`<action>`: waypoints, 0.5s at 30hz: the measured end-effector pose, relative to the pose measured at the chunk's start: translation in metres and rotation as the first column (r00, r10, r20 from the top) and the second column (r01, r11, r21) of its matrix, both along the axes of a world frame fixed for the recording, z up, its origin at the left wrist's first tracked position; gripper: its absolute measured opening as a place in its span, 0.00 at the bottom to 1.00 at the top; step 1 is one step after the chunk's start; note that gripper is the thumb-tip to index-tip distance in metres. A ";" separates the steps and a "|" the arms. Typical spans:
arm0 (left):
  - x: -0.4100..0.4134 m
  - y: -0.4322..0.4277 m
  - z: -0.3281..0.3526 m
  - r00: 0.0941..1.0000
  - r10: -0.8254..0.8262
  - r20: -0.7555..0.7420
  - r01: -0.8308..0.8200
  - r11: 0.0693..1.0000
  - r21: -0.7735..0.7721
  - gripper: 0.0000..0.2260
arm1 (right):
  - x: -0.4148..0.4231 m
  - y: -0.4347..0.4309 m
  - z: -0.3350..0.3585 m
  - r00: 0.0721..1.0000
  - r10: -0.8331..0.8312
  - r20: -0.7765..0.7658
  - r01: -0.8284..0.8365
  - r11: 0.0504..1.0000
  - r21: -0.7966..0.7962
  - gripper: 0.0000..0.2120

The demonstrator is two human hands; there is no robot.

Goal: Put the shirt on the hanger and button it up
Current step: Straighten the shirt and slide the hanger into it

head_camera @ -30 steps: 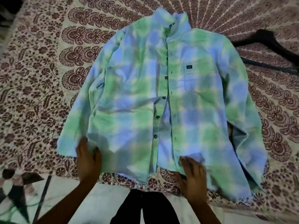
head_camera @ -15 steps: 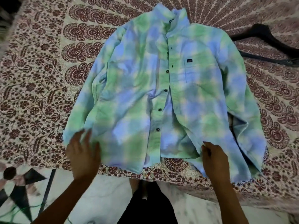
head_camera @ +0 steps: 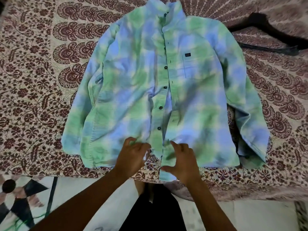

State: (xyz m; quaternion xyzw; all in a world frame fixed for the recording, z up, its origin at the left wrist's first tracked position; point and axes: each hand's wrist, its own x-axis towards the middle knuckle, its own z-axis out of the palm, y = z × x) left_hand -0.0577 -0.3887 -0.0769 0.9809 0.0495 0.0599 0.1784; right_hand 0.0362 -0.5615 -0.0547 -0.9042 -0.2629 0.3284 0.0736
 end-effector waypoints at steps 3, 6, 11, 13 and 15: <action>0.007 -0.011 0.019 0.976 0.160 0.146 -0.131 0.973 -0.189 0.07 | -0.014 -0.019 -0.019 0.992 0.060 0.110 -0.060 0.998 -0.005 0.45; 0.001 -0.023 0.014 0.983 -0.059 0.173 0.082 0.989 -0.127 0.10 | -0.012 -0.032 -0.030 0.980 -0.043 0.196 -0.004 0.972 0.236 0.18; -0.021 -0.030 -0.018 0.921 -0.252 -0.297 0.295 0.949 0.108 0.13 | -0.002 -0.041 -0.013 0.867 -0.497 0.016 0.370 0.666 0.647 0.08; -0.029 -0.034 -0.018 0.905 -0.263 -0.335 0.314 0.943 0.109 0.19 | -0.013 -0.049 -0.022 0.975 -0.166 0.146 0.071 0.861 0.504 0.13; -0.033 -0.037 -0.017 0.903 -0.266 -0.337 0.332 0.930 0.156 0.19 | -0.024 -0.061 -0.045 0.962 0.151 0.226 -0.214 0.933 0.291 0.19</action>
